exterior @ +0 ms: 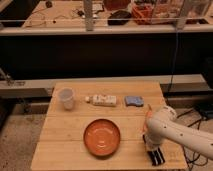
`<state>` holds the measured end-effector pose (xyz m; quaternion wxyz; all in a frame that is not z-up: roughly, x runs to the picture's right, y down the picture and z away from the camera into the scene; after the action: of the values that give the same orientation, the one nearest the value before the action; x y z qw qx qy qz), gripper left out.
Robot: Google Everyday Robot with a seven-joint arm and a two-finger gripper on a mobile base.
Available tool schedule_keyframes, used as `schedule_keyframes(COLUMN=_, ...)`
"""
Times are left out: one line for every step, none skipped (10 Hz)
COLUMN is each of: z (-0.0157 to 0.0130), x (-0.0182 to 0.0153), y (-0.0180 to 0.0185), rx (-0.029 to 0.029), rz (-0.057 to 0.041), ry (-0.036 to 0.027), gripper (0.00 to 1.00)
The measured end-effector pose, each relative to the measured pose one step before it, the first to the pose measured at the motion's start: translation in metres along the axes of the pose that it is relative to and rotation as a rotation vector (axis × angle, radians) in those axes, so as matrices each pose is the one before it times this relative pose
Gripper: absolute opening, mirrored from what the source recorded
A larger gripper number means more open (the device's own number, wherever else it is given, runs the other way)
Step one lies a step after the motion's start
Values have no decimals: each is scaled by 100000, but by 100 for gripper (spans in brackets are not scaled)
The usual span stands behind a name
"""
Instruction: Push the eraser across the table
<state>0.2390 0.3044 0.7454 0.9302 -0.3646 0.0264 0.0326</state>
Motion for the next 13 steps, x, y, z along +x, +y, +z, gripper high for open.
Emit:
schedule_keyframes(z=13, x=41, y=-98, rx=-24, rz=60, ry=46, gripper=0)
schedule_keyframes(z=133, x=106, y=-279, rx=-257, rz=0, ry=261, gripper=0)
schedule_keyframes(z=129, x=-34, y=-258, rx=-206, rz=-418, ry=272, gripper=0)
schedule_keyframes(z=-182, x=173, y=70, rx=-22, rz=417, ry=-84, gripper=0)
schedule_keyframes(z=-110, x=6, y=-5, rx=-14, rz=-29, ry=25, gripper=0)
schedule_keyframes(z=-76, x=27, y=-38, rx=92, rz=11, ry=103, gripper=0)
schedule_keyframes(z=120, x=96, y=-174, rx=-149, rz=-7, ry=387, gripper=0)
schedule_keyframes(z=109, x=51, y=-222, rx=-289, rz=8, ry=245, gripper=0)
schedule_keyframes(z=-3, x=-63, y=-5, rx=-60, rz=-282, ry=93, gripper=0)
schedule_keyframes(z=-133, x=117, y=31, rx=45, rz=251, ry=-60, gripper=0)
schedule_keyframes(z=-53, x=2, y=-9, rx=-19, rz=-20, ry=43, gripper=0)
schedule_keyframes(z=-1, x=-14, y=2, rx=-49, rz=-34, ry=20, gripper=0)
schedule_keyframes(z=4, x=55, y=-17, rx=-36, rz=144, ry=29, gripper=0)
